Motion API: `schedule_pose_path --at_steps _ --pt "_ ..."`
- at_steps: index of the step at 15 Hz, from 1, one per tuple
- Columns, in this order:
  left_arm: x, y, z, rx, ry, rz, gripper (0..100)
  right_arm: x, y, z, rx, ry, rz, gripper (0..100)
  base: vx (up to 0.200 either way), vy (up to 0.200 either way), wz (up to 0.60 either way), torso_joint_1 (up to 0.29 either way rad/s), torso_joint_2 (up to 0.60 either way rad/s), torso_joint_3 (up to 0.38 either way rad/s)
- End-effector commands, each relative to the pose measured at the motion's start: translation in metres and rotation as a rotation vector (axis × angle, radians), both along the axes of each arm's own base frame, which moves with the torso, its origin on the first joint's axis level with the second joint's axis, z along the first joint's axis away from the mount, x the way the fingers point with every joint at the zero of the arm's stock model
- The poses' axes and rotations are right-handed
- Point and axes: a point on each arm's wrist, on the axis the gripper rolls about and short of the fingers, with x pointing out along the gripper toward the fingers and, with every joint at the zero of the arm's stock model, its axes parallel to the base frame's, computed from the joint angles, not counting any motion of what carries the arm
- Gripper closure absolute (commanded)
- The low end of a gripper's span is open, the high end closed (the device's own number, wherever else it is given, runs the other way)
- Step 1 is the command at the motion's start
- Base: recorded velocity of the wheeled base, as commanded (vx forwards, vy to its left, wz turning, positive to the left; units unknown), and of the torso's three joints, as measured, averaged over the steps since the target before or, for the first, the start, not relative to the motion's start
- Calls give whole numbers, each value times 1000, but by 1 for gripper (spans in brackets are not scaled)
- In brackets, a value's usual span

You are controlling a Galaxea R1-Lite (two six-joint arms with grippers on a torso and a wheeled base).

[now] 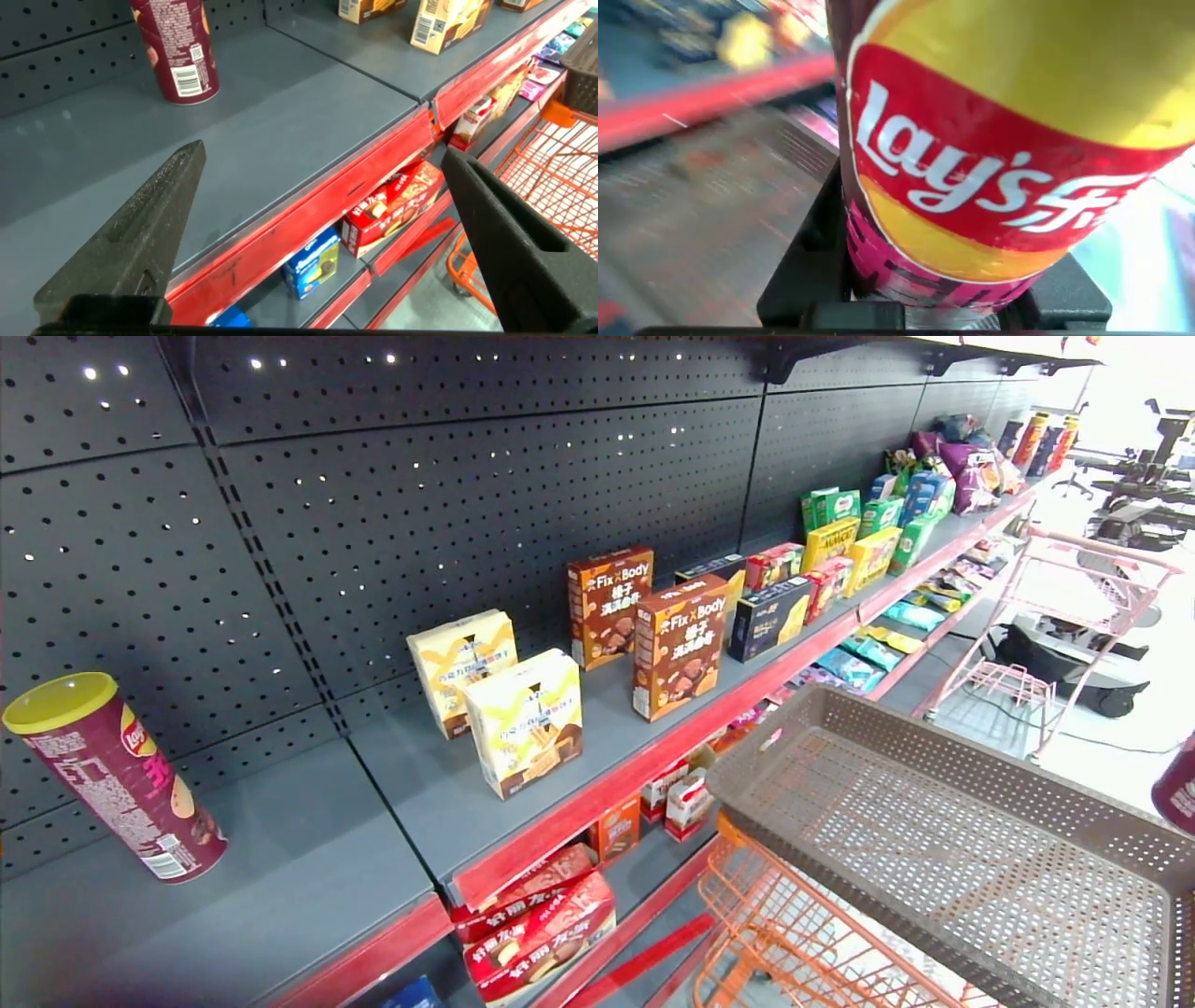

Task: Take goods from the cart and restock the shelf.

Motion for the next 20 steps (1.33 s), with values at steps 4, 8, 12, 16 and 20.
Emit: schedule_pose_path --at_steps 4,8,12,16,20 --pt "0 0 0 0 2 0 0 -52 -2 16 -149 -60 -68 100 0 0 0 0 0 0" --pt "0 0 0 -2 2 0 0 -86 2 8 -155 -73 -102 100 0 0 0 0 0 0" --pt "0 0 0 -2 2 0 0 -96 4 15 -152 -38 -77 100 0 0 0 0 0 0" --pt "0 0 0 14 3 -2 0 -99 5 20 -154 -61 -72 100 0 0 0 0 0 0" --pt "0 0 0 12 3 -2 0 -100 5 22 -159 -72 -50 100 -150 0 0 2 4 5"
